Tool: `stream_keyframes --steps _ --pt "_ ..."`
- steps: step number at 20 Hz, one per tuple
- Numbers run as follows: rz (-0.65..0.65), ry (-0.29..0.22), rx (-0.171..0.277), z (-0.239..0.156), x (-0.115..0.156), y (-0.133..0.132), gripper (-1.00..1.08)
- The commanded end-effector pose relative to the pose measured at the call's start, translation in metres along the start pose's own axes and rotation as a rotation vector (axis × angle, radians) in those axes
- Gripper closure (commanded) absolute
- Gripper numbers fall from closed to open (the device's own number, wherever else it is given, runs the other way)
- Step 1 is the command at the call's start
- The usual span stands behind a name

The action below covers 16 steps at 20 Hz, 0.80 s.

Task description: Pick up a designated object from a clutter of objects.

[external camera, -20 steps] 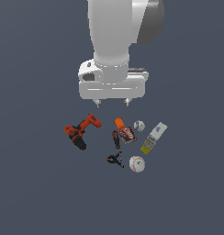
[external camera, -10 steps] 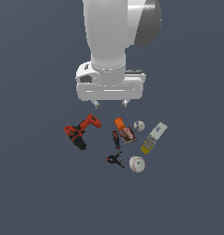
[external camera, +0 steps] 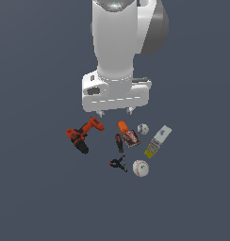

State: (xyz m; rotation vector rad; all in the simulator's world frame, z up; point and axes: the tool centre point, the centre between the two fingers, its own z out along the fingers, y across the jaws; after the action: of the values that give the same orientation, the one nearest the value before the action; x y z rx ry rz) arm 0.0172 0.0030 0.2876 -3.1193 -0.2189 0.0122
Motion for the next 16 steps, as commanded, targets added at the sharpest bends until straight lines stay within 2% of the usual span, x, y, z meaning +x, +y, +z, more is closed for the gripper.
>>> stream_keyframes --steps 1,16 --pt "-0.056 -0.002 -0.006 0.006 0.006 -0.002 -0.92" --pt "-0.519 -0.015 -0.034 0.060 0.056 -0.027 -0.92"
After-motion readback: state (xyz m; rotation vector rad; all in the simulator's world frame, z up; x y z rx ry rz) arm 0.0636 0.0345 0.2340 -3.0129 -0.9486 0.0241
